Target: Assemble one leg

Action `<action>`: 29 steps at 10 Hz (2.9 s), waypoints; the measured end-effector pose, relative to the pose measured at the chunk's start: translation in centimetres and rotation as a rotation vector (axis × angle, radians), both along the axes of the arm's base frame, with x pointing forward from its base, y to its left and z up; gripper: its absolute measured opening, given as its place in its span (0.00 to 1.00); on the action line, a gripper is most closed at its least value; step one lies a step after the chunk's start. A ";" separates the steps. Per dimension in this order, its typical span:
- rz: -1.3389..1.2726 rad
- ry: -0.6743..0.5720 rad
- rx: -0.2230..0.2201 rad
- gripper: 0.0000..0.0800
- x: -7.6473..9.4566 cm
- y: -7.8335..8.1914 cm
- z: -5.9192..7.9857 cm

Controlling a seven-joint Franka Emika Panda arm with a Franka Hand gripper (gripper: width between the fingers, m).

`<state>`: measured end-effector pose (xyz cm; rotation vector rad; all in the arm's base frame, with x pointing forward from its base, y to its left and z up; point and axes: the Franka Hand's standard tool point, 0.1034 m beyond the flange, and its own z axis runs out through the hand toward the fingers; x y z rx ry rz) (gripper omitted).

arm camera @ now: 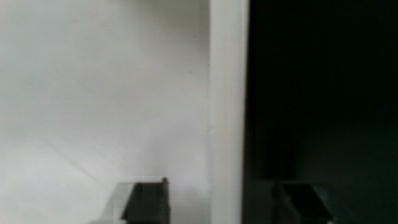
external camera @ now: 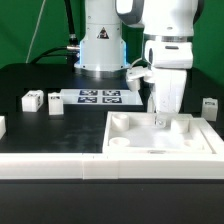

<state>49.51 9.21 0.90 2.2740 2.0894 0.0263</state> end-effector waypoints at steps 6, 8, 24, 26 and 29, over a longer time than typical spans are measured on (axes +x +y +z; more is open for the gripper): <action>0.000 0.000 0.000 0.81 0.0 0.0 0.0; -0.003 -0.001 0.000 0.81 0.0 0.0 0.1; -1.234 -0.013 0.131 0.81 -4.0 7.4 4.8; -1.421 0.001 0.153 0.81 -4.1 9.1 4.9; -1.682 0.032 0.168 0.81 -4.2 10.1 4.3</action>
Offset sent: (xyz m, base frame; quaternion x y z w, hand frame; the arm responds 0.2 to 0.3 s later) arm 0.0000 0.0000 0.0000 0.0000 0.0000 0.0000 1.0000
